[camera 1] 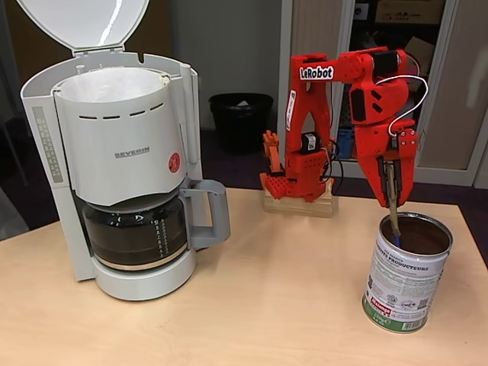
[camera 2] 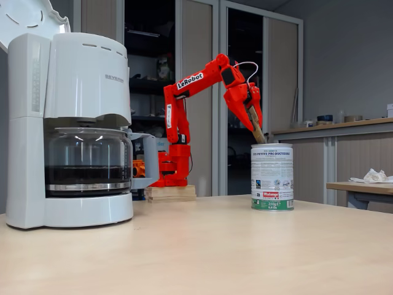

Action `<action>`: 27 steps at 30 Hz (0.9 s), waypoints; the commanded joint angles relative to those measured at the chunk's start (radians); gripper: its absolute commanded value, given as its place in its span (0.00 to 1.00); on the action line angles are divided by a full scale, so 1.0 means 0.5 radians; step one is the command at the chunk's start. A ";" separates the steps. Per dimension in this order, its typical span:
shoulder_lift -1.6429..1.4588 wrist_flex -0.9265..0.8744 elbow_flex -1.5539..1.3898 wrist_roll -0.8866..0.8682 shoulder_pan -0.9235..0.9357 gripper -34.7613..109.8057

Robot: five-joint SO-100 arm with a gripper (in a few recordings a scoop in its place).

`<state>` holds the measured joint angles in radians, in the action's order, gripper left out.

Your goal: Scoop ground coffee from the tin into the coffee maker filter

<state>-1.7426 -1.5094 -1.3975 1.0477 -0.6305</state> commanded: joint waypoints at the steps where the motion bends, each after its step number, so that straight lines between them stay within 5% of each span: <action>1: 0.000 0.015 0.046 -0.009 -0.080 0.24; 27: 0.040 0.175 -0.138 -0.555 -0.525 0.24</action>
<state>-1.7119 -1.4205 -1.4650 0.7869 -0.8621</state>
